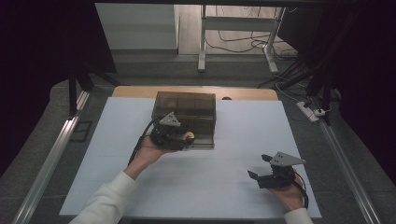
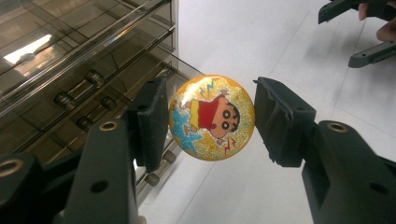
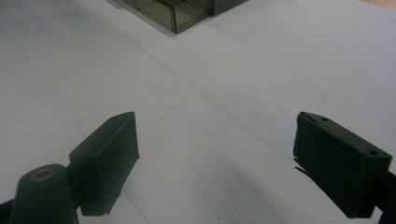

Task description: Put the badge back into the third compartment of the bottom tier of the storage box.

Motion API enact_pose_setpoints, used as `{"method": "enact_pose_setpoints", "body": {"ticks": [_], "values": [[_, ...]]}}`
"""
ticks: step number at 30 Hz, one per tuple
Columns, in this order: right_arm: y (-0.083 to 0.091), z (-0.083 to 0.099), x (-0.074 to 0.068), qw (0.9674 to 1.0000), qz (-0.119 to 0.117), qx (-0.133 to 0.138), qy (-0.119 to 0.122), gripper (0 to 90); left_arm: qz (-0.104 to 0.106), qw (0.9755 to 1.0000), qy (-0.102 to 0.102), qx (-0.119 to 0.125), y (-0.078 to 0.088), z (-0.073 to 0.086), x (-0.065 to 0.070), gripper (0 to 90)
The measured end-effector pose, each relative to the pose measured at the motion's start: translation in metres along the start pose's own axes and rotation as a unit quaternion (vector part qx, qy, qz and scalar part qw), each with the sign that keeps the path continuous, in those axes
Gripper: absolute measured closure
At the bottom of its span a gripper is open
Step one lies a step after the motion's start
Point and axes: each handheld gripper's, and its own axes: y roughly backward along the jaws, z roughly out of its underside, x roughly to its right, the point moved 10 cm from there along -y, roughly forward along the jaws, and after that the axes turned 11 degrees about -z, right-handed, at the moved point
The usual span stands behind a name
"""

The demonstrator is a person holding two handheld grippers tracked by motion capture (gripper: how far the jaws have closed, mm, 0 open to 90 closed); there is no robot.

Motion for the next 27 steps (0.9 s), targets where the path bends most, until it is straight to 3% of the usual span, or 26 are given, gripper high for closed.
{"method": "enact_pose_setpoints", "body": {"ticks": [8, 27], "values": [[0.0, 0.001, 0.0, 1.0, -0.001, -0.002, 0.0, 13.6, 0.0, 1.0, 0.002, -0.007, -0.016, -0.007, 0.002, 45.6], [-0.002, 0.002, 0.0, 1.0, -0.002, -0.005, 0.0, 13.7, -0.025, 0.9993, -0.003, -0.028, -0.057, -0.02, 0.001, 45.6]]}}
